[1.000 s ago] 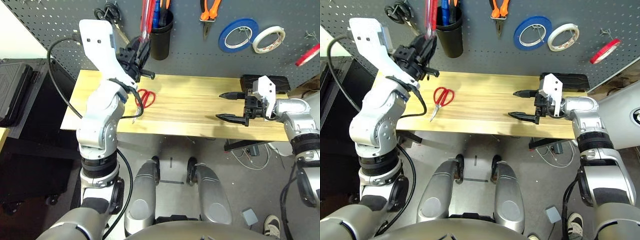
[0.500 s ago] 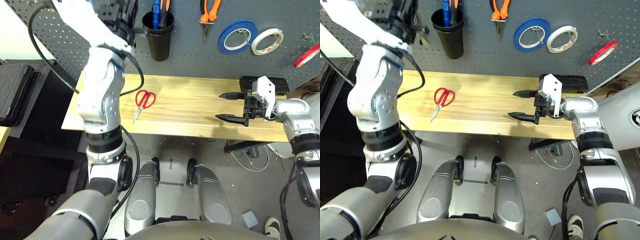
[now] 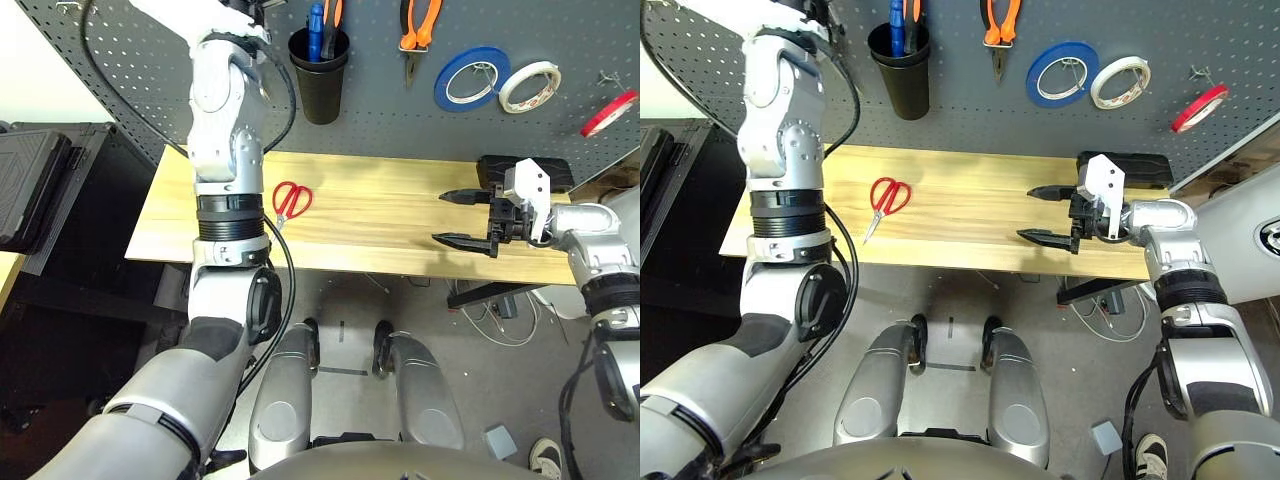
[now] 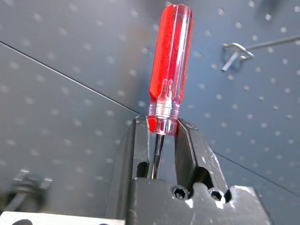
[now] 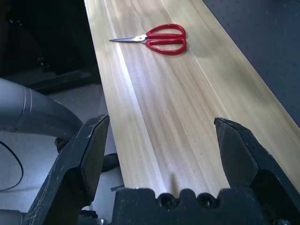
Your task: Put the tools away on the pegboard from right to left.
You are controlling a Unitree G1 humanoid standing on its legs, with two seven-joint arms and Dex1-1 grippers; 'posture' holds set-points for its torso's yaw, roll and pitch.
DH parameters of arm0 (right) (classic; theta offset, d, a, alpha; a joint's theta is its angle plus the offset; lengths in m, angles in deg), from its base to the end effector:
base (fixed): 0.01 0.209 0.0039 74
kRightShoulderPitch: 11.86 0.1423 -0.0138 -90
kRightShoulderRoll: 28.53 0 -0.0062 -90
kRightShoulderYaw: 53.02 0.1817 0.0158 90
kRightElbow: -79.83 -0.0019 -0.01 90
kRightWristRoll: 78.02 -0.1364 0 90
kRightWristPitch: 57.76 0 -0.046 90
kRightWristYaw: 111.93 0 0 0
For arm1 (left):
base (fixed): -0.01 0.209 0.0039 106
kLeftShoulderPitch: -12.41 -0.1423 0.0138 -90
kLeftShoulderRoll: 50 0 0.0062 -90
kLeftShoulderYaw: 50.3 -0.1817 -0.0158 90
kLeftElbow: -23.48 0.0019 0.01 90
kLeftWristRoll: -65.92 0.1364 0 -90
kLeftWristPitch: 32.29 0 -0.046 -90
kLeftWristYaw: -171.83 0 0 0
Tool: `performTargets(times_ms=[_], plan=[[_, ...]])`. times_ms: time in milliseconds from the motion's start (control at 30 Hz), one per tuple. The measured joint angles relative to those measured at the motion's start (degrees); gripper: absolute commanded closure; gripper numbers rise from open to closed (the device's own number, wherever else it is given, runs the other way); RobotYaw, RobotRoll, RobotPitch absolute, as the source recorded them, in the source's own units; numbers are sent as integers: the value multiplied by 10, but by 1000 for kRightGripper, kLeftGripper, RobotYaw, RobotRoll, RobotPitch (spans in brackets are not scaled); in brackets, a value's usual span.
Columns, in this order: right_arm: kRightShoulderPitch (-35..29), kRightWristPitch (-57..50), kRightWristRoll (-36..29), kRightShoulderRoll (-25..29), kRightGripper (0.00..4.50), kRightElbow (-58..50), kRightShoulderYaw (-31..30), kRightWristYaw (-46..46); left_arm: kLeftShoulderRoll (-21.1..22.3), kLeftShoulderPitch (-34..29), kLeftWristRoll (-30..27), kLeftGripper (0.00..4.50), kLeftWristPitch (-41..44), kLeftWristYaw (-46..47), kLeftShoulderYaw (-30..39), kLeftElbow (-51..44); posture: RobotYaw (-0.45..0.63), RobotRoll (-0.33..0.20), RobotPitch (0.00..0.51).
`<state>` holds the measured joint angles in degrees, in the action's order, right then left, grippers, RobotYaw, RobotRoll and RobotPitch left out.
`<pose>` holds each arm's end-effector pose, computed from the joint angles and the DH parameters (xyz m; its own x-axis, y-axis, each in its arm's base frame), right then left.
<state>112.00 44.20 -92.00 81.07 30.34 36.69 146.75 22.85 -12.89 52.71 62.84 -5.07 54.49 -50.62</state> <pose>0.2946 -0.2858 0.1264 0.3977 0.8771 -0.2694 -0.9108 0.3418 -0.2316 0.3200 0.1038 0.2913 0.7699 -0.0290 0.6375 0.2634 0.9244 -0.2760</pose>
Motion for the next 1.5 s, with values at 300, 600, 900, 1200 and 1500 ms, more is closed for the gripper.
performTargets(times_ms=[300,600,900,1200,1500], plan=[[-21,-20,-6,1,0,-36,10,-9,-13,7,6,3702,-73,0,-19,90,-37,0,212],[-59,-52,-19,11,0,-96,11,-22,-7,21,31,3702,-158,2,-27,195,-69,0,218],[-79,-75,-32,18,0,-136,12,-35,7,61,55,3702,-241,9,-30,306,-88,0,225],[-81,-84,-38,19,0,-144,12,-38,-4,29,67,825,-243,-14,-63,312,-72,0,232],[-66,-85,-38,14,0,-133,11,-37,32,-52,67,56,-147,-59,-84,152,-32,0,236]])
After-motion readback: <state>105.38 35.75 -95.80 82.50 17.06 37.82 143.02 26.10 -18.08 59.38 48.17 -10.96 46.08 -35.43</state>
